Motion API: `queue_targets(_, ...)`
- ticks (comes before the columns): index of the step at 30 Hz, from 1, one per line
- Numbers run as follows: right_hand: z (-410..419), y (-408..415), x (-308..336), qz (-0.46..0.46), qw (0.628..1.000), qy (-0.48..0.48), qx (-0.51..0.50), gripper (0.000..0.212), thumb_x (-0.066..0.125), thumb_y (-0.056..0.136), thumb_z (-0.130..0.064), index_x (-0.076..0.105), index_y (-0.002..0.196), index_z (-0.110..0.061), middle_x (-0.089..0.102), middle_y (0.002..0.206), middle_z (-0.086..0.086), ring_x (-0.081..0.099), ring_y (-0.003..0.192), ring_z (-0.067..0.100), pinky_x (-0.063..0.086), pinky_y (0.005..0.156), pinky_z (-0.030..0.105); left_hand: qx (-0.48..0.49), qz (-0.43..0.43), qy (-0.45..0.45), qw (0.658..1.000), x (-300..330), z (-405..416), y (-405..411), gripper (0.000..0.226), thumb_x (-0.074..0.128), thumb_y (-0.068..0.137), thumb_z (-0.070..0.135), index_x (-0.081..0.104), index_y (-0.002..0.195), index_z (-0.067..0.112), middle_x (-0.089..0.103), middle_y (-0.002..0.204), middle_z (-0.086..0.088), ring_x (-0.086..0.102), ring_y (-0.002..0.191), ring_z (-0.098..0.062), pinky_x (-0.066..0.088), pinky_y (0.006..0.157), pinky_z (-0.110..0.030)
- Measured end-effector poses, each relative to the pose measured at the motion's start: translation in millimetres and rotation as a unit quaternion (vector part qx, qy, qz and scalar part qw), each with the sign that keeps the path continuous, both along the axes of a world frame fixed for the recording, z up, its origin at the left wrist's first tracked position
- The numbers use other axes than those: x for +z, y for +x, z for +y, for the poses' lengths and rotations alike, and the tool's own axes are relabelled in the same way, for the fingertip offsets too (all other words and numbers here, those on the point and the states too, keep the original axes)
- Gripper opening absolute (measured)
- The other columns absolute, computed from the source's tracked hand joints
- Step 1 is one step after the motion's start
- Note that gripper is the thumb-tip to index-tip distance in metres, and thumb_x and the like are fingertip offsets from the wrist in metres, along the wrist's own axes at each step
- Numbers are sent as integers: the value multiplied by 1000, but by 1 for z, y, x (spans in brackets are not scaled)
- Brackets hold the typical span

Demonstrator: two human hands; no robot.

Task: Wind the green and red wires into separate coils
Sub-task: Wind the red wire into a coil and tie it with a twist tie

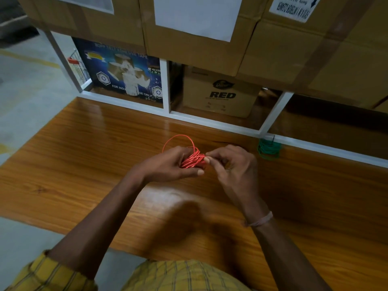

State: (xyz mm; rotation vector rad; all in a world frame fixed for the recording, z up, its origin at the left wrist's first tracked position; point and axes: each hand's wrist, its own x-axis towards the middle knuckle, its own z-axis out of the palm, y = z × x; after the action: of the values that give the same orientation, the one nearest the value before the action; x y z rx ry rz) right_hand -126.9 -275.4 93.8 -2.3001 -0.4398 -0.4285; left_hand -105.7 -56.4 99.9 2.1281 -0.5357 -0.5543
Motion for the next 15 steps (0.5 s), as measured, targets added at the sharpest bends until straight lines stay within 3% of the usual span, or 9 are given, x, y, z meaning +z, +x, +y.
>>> queue_targets(3, -5, -1, 0, 18, 1000, -3, 22, 7, 81, 91, -24, 80, 96, -21, 70, 91, -10, 63, 85, 6, 56, 69, 34, -20, -13, 35, 999, 0, 1, 1, 6, 66, 103, 38, 60, 105, 36, 68, 89, -2, 64, 74, -8, 52, 63, -28)
queue_targets(6, -13, -1, 7, 58, 997, 26, 49, 14, 78, 93, -22, 77, 107, -24, 62, 103, -14, 60, 93, 6, 48, 71, 16, -52, 1, 23, 998, 2, 3, 1, 16, 67, 101, 40, 67, 108, 25, 70, 86, 0, 63, 70, -7, 50, 61, -25)
queue_targets(9, -21, 1, 17, 82, 992, 52, 82, 27, 66, 100, -12, 72, 120, -28, 55, 116, -12, 57, 105, 11, 51, 79, 20, -82, 17, 10, 996, 4, 4, 0, 16, 70, 100, 37, 70, 99, 21, 66, 75, 7, 56, 63, -5, 42, 56, -19)
queue_targets(12, -23, 7, 20, 103, 988, 33, 111, 38, 56, 102, -5, 71, 126, -31, 51, 119, -10, 52, 115, 13, 49, 92, 27, -113, 16, -2, 993, 4, 2, -2, 32, 71, 99, 39, 69, 94, 8, 61, 70, 6, 51, 59, -11, 38, 53, -23)
queue_targets(15, -20, 14, 14, 155, 977, 59, 137, 49, 51, 100, 2, 71, 128, -33, 50, 123, -8, 49, 122, 11, 44, 104, 28, -139, 28, -32, 989, 4, -1, -4, 33, 73, 99, 38, 70, 96, 5, 60, 70, 6, 51, 59, -14, 39, 54, -30)
